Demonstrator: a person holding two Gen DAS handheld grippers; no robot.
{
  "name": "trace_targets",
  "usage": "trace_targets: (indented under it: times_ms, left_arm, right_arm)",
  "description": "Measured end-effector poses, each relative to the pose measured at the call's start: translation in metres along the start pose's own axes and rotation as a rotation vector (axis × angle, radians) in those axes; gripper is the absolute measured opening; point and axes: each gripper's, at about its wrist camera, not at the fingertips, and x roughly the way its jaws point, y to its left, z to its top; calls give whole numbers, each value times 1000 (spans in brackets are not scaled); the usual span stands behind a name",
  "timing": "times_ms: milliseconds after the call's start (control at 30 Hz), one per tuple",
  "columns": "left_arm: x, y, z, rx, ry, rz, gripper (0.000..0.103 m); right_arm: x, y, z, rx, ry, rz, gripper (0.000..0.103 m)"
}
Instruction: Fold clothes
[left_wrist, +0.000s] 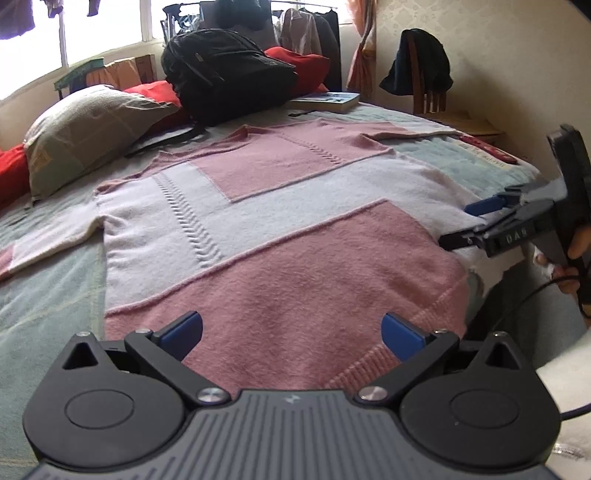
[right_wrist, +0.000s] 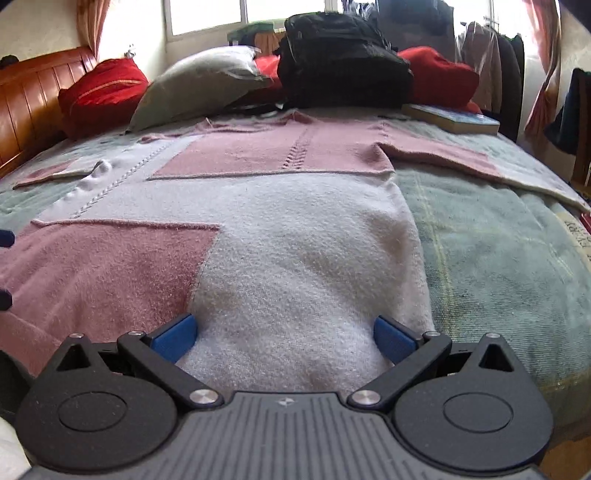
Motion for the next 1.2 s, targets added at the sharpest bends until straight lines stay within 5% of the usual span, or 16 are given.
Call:
trace_targets:
  times_ms: [233,333,467,833,1200]
  left_arm:
    - [-5,3,2,-22,1,22,102]
    - [-5,4,3,-44,6,14,102]
    - [-5,4,2,-63,15,7,102]
    - [50,19,29,-94,51,-126,102]
    - [62,18,26,-70,108,-85,102]
  right_arm:
    - [5,-3,48,-15,-113,1,103]
    - [29,-6,63,-14,-83,-12,103]
    - [49,-11,50,21,-17,-53,103]
    - [44,-13,36,52,-42,-52,103]
    - [44,-14,34,61,-48,-51,103]
